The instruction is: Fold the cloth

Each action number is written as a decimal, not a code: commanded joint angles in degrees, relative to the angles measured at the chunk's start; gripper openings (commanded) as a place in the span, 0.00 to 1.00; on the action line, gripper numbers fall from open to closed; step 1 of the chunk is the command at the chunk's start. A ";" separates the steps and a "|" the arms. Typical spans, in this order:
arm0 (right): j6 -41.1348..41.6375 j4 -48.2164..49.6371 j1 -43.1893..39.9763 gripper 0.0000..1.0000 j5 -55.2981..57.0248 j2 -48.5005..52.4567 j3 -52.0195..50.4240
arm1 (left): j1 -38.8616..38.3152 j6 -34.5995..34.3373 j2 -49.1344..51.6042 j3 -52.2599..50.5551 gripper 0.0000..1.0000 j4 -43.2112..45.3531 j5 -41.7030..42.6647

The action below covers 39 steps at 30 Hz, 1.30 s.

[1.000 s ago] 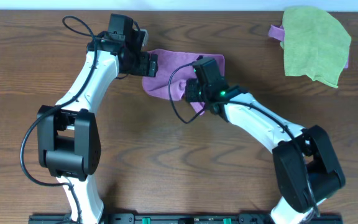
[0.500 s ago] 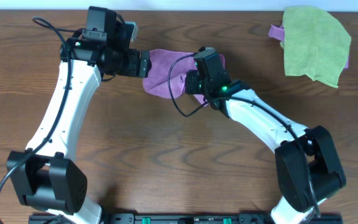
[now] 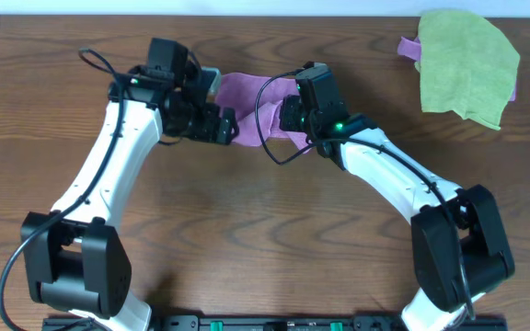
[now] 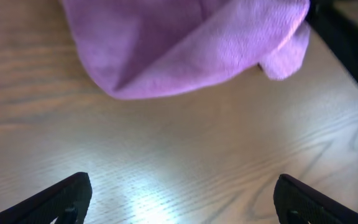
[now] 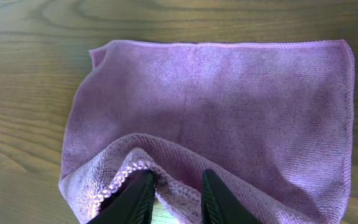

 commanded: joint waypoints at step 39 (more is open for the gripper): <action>-1.20 -0.28 -2.82 0.22 -1.31 0.52 1.20 | -13.11 -3.34 3.48 -17.46 0.95 26.38 -18.62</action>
